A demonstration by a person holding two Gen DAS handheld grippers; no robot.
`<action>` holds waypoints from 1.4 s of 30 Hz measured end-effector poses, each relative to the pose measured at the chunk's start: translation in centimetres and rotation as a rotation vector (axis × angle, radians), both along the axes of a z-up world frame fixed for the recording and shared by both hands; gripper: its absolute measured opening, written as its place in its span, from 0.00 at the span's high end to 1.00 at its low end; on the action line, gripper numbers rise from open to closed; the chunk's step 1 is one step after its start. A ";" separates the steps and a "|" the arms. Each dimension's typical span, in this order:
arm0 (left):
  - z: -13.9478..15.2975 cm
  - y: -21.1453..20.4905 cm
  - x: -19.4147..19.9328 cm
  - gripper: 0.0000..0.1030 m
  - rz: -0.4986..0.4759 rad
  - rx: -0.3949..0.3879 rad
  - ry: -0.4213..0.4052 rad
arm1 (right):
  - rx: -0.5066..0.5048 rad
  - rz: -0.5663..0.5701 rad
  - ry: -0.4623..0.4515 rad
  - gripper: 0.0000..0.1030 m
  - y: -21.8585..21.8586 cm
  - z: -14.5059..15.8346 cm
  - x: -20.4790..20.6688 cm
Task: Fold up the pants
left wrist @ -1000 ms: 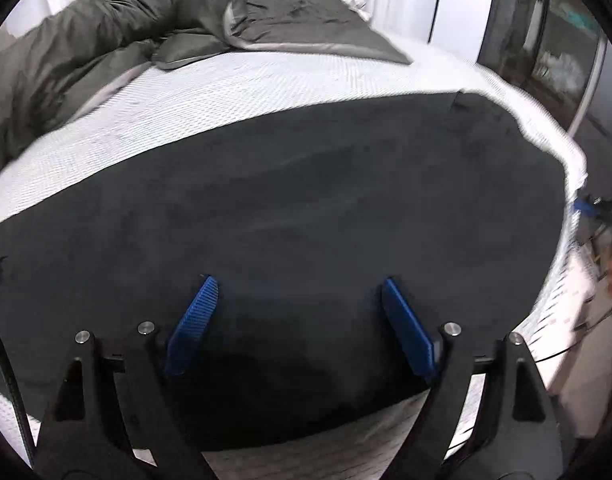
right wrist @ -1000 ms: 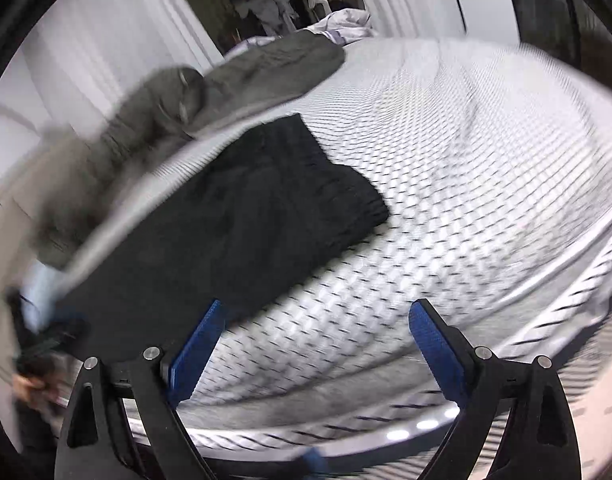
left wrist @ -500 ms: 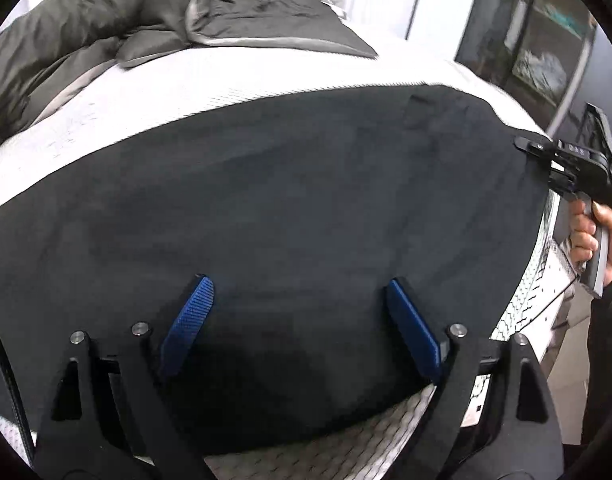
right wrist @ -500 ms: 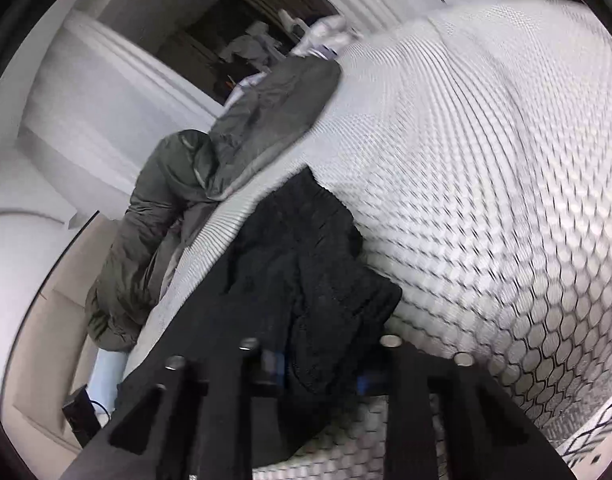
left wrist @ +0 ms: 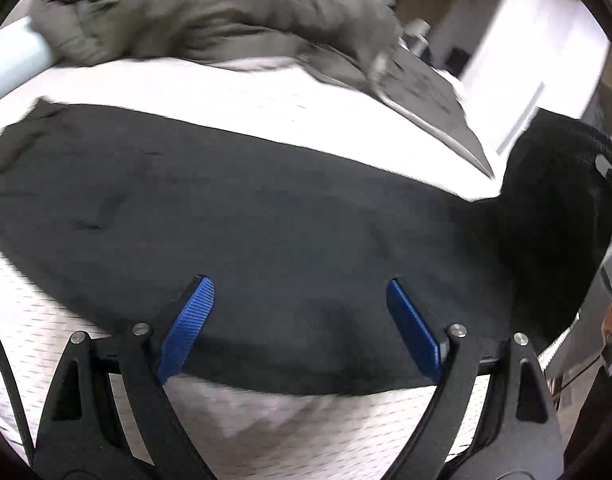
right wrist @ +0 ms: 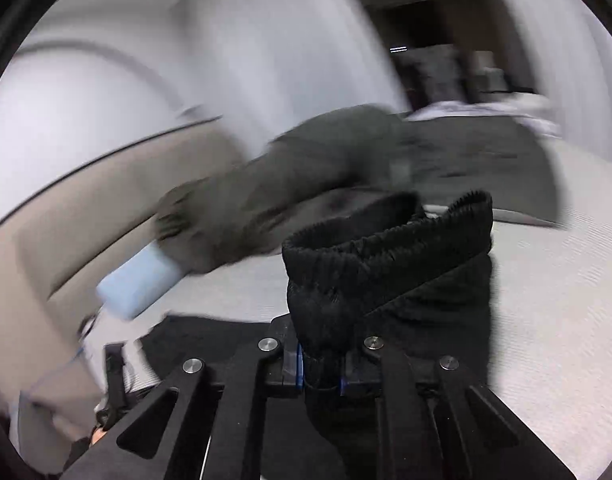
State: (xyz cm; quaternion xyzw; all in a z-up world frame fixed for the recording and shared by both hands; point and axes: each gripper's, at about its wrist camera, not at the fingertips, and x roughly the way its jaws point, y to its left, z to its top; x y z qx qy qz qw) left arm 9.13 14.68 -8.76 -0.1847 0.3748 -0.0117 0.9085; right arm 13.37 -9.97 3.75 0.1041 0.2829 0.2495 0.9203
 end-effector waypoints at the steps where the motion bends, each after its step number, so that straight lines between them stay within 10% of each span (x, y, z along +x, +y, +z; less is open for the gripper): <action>1: -0.1 1.3 -0.6 0.16 0.022 -0.001 -0.002 | -0.012 0.062 -0.005 0.89 3.1 -0.3 0.8; 8: 0.7 8.0 -3.9 0.16 0.098 -0.023 -0.011 | -0.281 0.393 0.294 0.75 16.7 -9.6 2.9; 14: 1.2 5.1 -2.0 0.16 -0.002 -0.105 -0.030 | -0.283 0.151 0.286 0.52 7.4 -9.8 -1.3; 19: 0.0 -2.6 0.4 0.27 -0.175 0.055 0.029 | -0.306 -0.072 0.350 0.52 -0.3 -10.8 -3.6; 22: -1.3 -4.0 -0.5 0.30 -0.191 0.180 0.041 | -0.356 -0.084 0.396 0.52 -2.2 -12.5 -5.5; 30: 2.2 -3.4 -0.7 0.30 -0.157 0.166 0.007 | -0.171 -0.082 0.356 0.50 -5.3 -12.2 -7.3; 38: 3.6 -4.3 10.3 0.30 -0.228 0.028 0.135 | -0.108 -0.071 0.355 0.49 -4.0 -13.7 -5.0; 42: 1.5 -5.3 15.0 0.52 -0.251 0.025 0.268 | -0.109 -0.070 0.351 0.48 -4.7 -13.9 -5.1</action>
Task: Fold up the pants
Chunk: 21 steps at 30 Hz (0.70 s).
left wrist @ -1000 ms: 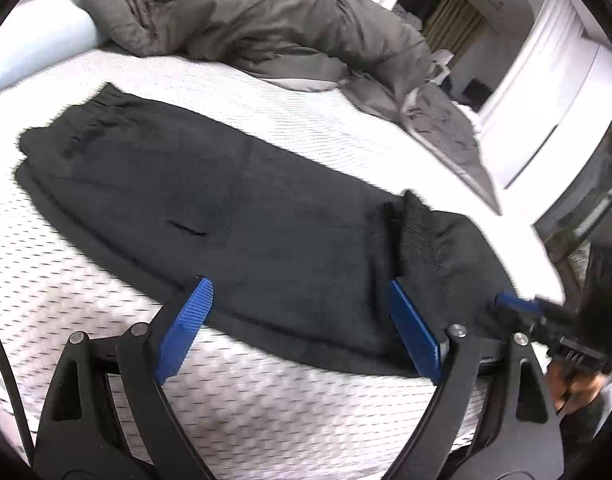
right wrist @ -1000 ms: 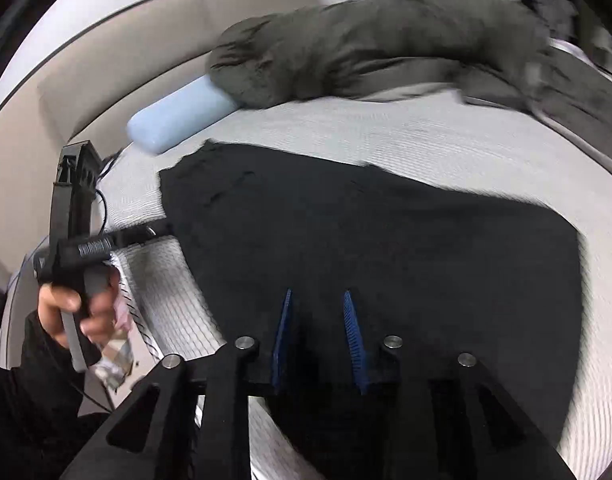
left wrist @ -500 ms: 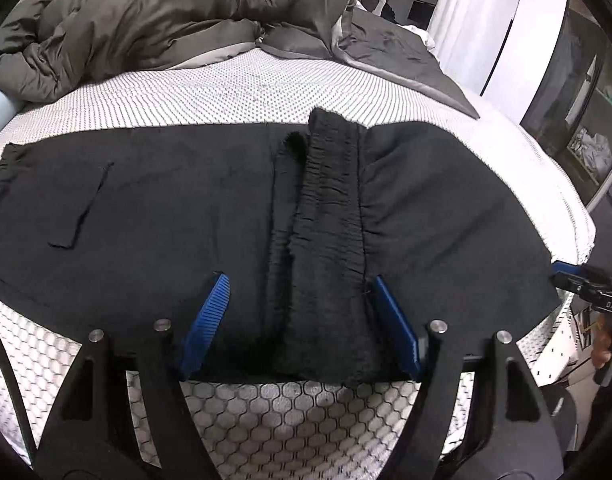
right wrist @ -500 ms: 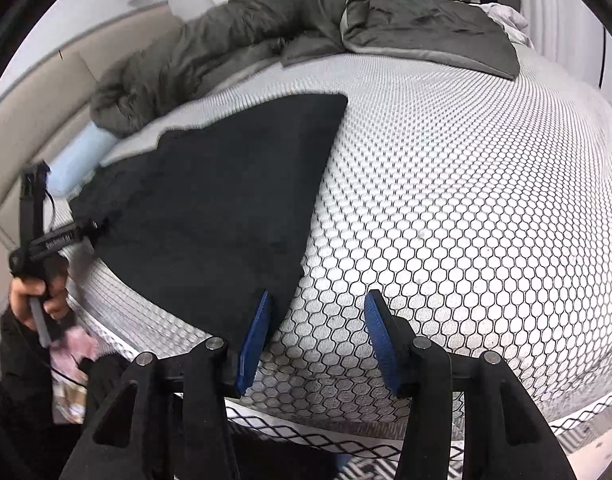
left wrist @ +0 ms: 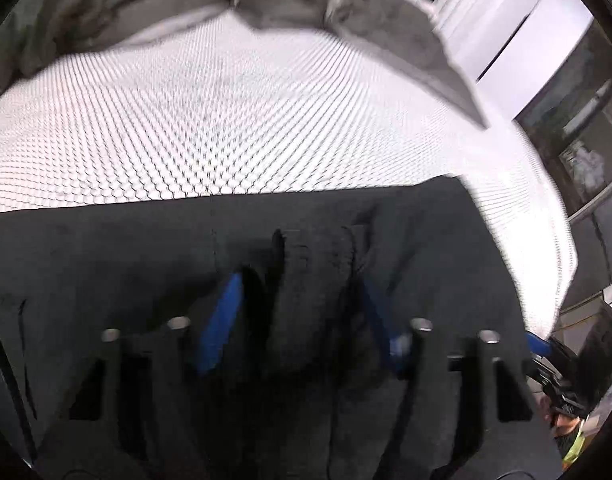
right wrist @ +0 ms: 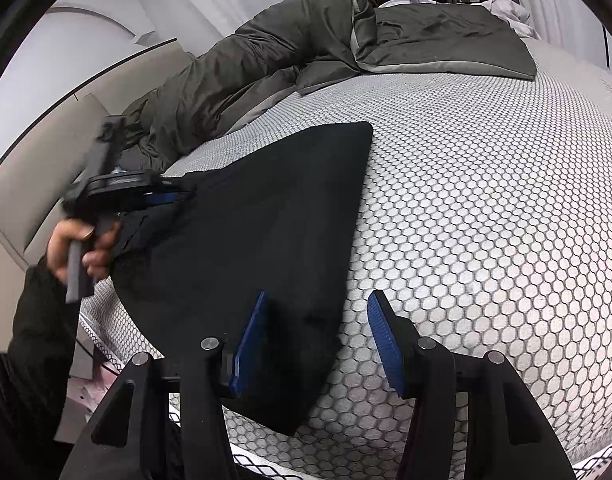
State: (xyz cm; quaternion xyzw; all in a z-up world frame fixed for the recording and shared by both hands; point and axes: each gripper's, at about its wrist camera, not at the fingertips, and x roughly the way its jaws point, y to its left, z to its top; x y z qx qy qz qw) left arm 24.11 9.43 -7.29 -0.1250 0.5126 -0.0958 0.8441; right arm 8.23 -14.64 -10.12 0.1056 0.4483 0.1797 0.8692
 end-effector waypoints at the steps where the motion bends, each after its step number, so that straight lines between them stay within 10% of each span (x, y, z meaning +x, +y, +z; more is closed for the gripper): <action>1: -0.3 0.2 0.5 0.54 0.017 -0.009 0.016 | 0.000 -0.005 0.003 0.48 -0.4 0.1 -0.2; 4: 0.8 0.7 0.9 0.84 0.013 -0.053 -0.012 | 0.017 -0.021 0.005 0.48 -1.6 -0.1 -0.3; 10: 1.8 2.3 1.6 0.83 0.082 -0.010 -0.066 | 0.043 -0.026 0.006 0.46 -1.6 -0.3 -0.1; 14: 0.6 2.3 1.8 0.50 0.127 0.098 -0.027 | 0.031 -0.030 0.010 0.45 -1.2 0.0 -0.5; 21: 5.3 -0.2 -5.5 0.21 0.125 0.059 -0.190 | 0.180 0.007 0.084 0.45 -1.3 -0.1 -1.8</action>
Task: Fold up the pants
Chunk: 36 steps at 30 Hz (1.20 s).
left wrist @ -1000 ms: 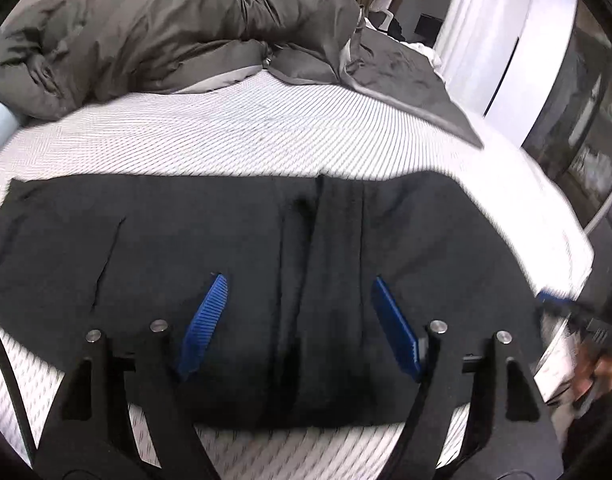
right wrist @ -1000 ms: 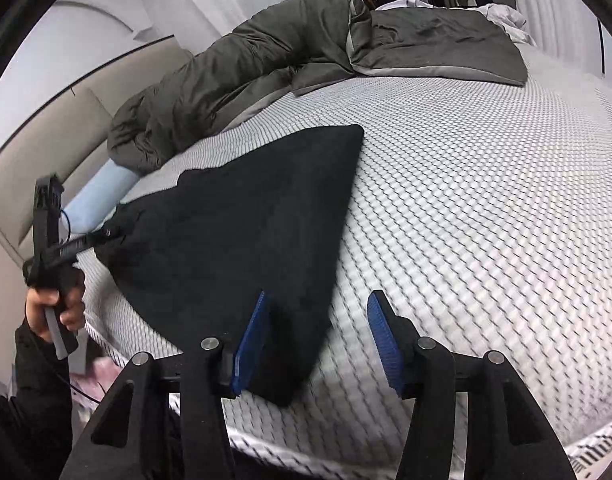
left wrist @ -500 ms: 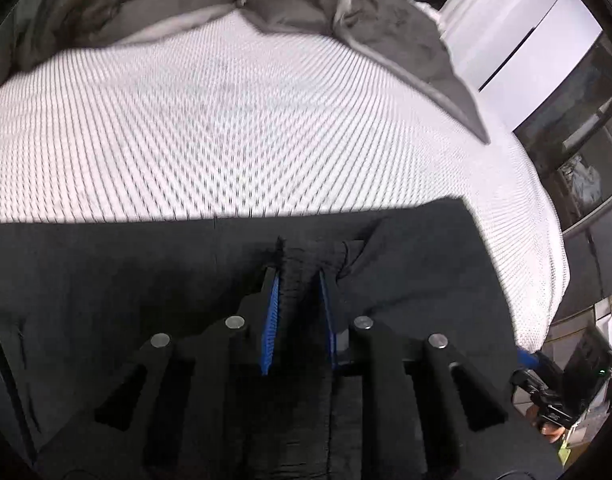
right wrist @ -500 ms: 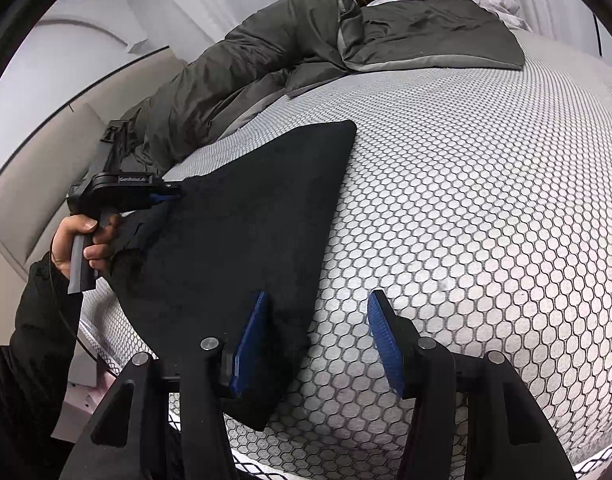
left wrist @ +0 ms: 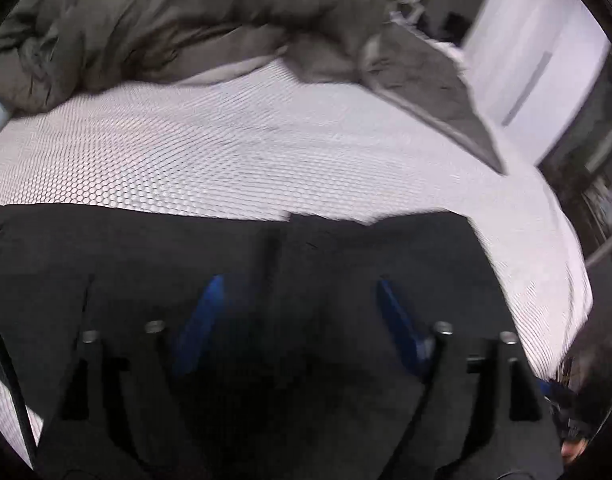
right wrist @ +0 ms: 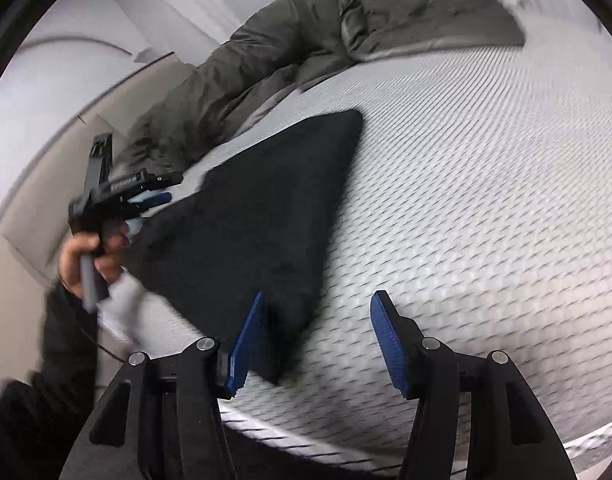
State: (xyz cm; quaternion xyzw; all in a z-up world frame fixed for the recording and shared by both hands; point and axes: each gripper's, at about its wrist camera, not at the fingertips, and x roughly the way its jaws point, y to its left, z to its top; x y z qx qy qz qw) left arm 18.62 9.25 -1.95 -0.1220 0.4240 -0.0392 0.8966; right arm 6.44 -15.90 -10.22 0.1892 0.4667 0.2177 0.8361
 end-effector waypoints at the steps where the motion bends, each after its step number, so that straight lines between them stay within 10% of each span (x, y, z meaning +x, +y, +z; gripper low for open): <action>1: 0.3 -1.0 -1.0 0.21 -0.035 0.005 -0.016 | 0.038 0.012 0.024 0.45 0.3 -0.3 0.3; 8: -2.8 -7.9 -3.8 0.20 -0.194 0.192 -0.012 | 0.139 -0.002 0.092 0.92 1.4 -1.7 0.2; 11: -4.9 -7.0 -4.4 0.20 -0.141 0.184 0.019 | 0.115 0.002 0.089 0.91 0.6 -1.1 -1.7; 17: -3.9 -8.0 -6.5 0.20 -0.146 0.114 -0.023 | 0.112 -0.032 0.050 0.52 -1.3 0.6 -2.0; 25: -6.4 -19.6 -8.1 0.18 -0.401 0.208 -0.019 | 0.036 0.082 0.096 0.52 2.2 -0.2 3.6; 28: -7.6 -20.7 -8.5 0.14 -0.410 0.303 -0.037 | -0.025 0.111 0.122 0.54 3.1 -1.1 4.9; 36: -8.6 -20.4 -8.0 0.13 -0.432 0.255 0.009 | -0.041 0.068 0.137 0.74 3.2 -2.7 11.0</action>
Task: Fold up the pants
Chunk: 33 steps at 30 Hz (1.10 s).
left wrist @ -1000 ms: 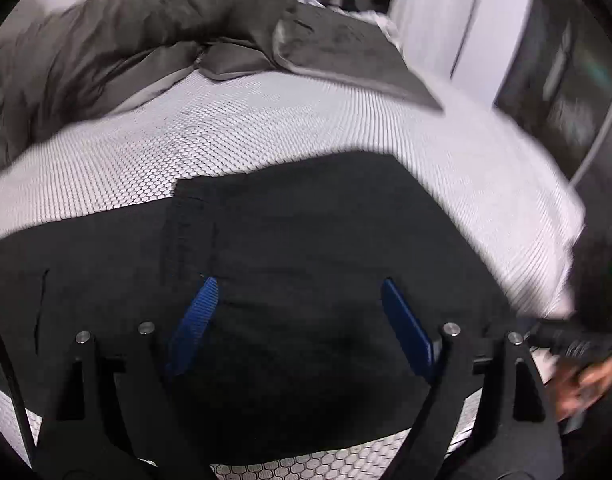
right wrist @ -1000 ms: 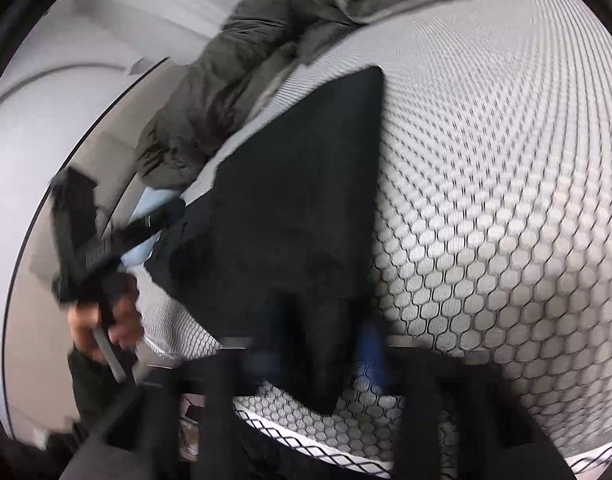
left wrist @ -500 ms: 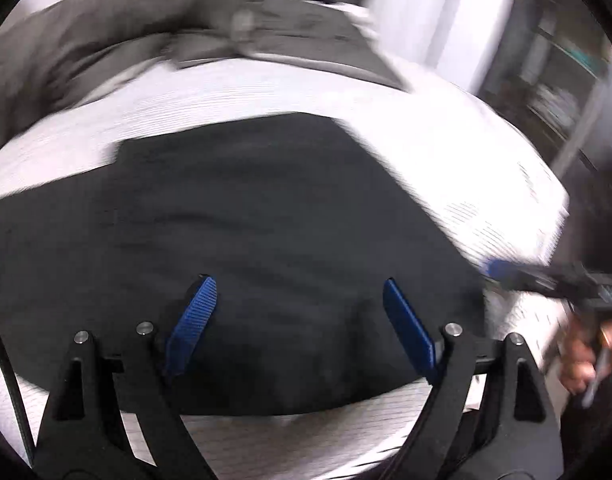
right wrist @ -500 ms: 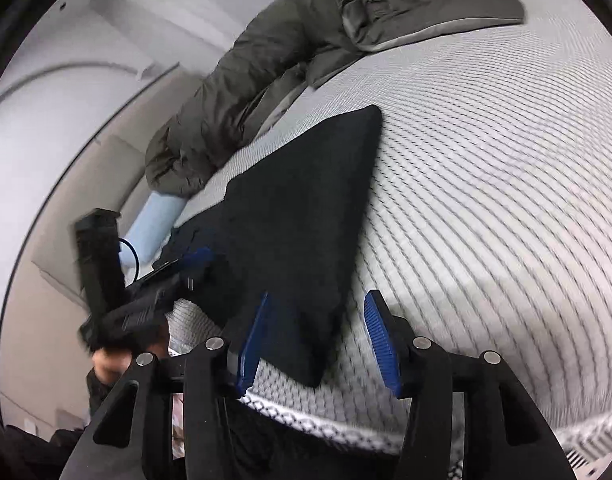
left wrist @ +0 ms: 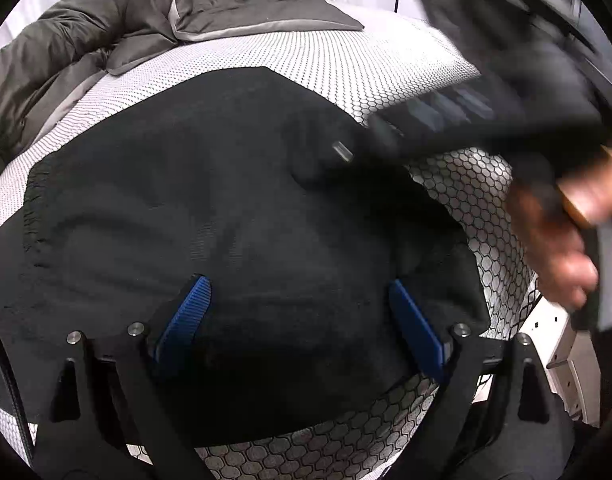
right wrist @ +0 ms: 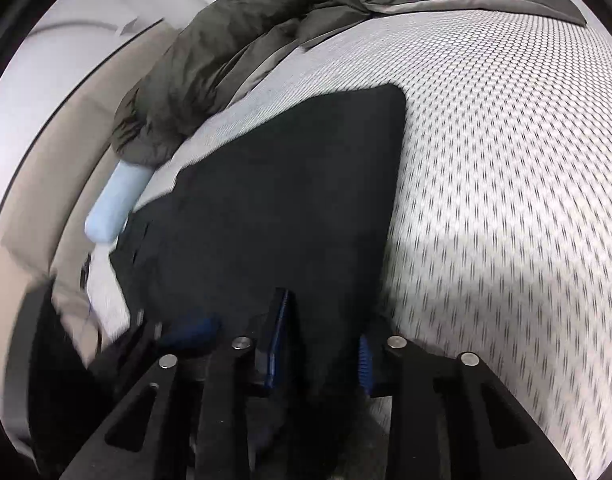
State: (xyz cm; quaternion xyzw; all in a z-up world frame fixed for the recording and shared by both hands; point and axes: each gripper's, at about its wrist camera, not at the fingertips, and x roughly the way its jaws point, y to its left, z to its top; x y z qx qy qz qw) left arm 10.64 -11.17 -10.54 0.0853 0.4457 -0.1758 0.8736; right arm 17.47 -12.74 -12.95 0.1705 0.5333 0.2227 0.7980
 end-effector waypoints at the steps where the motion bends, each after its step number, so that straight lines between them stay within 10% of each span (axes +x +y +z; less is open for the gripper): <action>1: -0.1 0.1 0.1 0.13 -0.003 -0.003 0.004 | 0.003 -0.014 0.010 0.76 -0.1 -0.3 1.4; 16: -0.3 0.1 0.6 0.11 -0.009 -0.009 0.006 | -0.188 -0.035 -0.108 0.85 1.5 -0.8 16.0; 21: 1.4 2.1 -1.2 0.11 0.008 -0.083 -0.031 | 0.005 -0.094 -0.105 0.45 -1.9 2.4 13.0; 27: 2.9 7.6 -4.0 0.11 0.115 -0.168 -0.071 | 0.121 -0.035 -0.067 0.42 -4.0 2.0 4.0; 29: 2.6 9.1 -4.4 0.11 0.163 -0.169 -0.063 | 0.098 -0.050 -0.010 0.44 -2.4 0.3 3.8; 33: 2.6 11.8 -5.6 0.11 0.229 -0.191 -0.060 | 0.135 -0.012 0.007 0.86 -1.0 -0.7 4.7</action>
